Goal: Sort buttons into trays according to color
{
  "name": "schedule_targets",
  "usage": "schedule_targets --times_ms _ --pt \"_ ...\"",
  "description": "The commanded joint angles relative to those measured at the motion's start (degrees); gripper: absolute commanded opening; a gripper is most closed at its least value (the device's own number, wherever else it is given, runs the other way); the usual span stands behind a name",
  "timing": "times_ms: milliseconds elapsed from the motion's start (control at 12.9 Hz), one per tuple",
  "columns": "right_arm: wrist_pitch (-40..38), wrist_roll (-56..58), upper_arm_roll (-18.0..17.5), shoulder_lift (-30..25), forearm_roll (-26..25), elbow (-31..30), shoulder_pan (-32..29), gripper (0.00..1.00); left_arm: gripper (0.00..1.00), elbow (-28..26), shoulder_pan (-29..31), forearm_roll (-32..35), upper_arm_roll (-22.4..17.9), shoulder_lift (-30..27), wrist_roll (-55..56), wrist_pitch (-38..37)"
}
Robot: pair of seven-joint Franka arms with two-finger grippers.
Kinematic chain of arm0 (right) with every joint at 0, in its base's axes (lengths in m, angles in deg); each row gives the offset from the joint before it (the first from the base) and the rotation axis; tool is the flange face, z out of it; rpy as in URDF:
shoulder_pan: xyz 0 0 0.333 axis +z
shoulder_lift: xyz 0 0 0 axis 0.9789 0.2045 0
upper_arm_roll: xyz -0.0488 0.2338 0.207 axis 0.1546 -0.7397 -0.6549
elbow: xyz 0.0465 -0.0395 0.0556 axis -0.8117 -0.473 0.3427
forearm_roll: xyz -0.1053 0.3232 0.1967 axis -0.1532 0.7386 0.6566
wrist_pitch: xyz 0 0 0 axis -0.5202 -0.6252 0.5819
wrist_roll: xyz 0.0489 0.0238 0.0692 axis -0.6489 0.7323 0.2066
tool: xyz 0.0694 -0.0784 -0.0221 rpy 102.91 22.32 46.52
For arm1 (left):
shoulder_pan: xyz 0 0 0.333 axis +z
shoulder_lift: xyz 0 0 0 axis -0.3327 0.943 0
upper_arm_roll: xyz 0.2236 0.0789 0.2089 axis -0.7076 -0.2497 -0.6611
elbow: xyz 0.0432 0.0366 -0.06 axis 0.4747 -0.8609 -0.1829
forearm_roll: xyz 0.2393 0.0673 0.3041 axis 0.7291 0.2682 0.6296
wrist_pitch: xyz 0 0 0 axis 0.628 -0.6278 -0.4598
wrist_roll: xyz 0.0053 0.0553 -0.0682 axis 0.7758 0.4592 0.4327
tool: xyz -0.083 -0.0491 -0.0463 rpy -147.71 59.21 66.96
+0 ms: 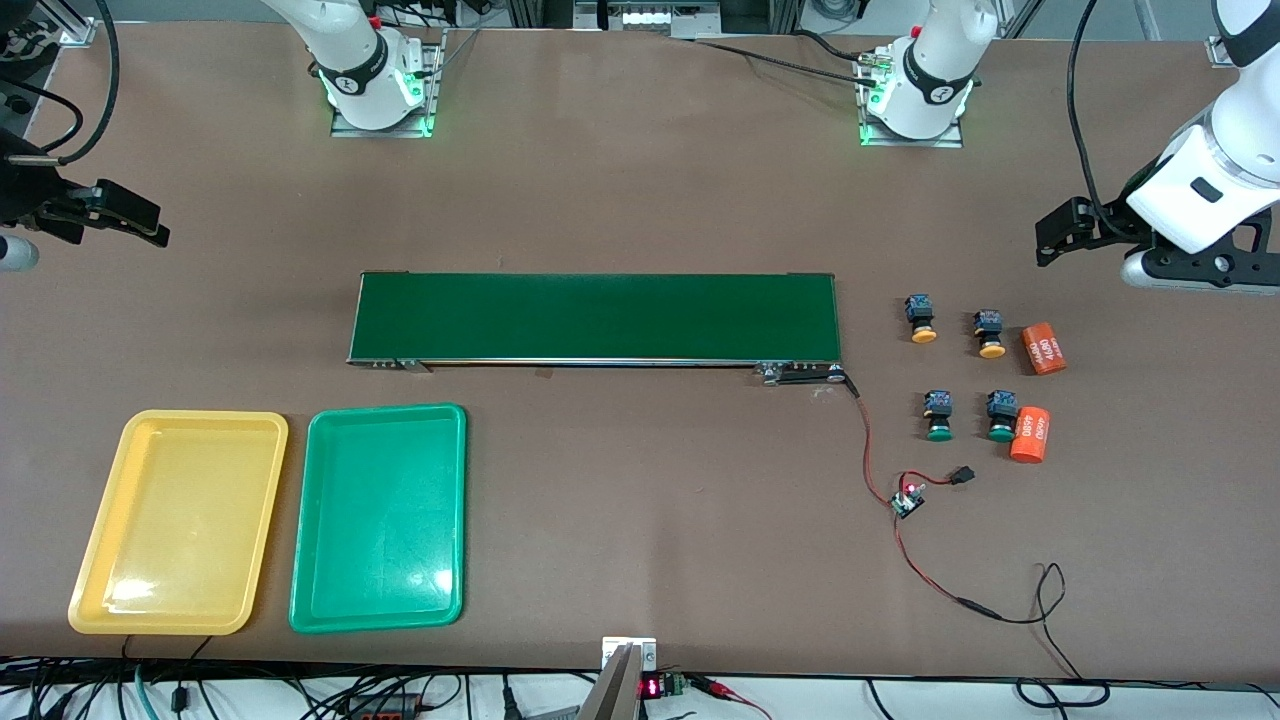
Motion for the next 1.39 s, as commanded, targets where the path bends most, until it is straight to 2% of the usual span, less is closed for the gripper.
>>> schedule_targets --times_ms 0,541,773,928,1082,1314 --pt "-0.38 0.17 -0.17 -0.11 -0.38 0.25 -0.21 1.00 1.00 2.26 0.00 -0.60 -0.10 1.15 -1.40 -1.65" --pt "-0.47 0.17 -0.26 -0.02 -0.38 0.25 -0.03 1.00 1.00 2.26 0.17 -0.68 -0.10 1.41 -1.40 -2.96" --pt "-0.56 0.17 -0.26 0.15 -0.29 0.25 -0.12 1.00 1.00 2.17 0.09 -1.30 -0.36 2.64 -1.22 -3.50" --pt "-0.64 0.17 -0.26 0.68 -0.38 0.34 -0.21 1.00 1.00 2.17 0.17 -0.34 -0.45 5.88 -2.70 -4.98" --pt "-0.82 0.44 -0.17 2.17 -0.29 0.60 -0.39 1.00 1.00 2.43 2.35 0.45 -0.80 10.44 -4.12 -2.64" --pt "-1.96 0.44 -0.17 2.79 -0.38 0.60 -0.47 1.00 1.00 1.65 3.25 4.93 -0.80 15.11 -15.95 7.37"
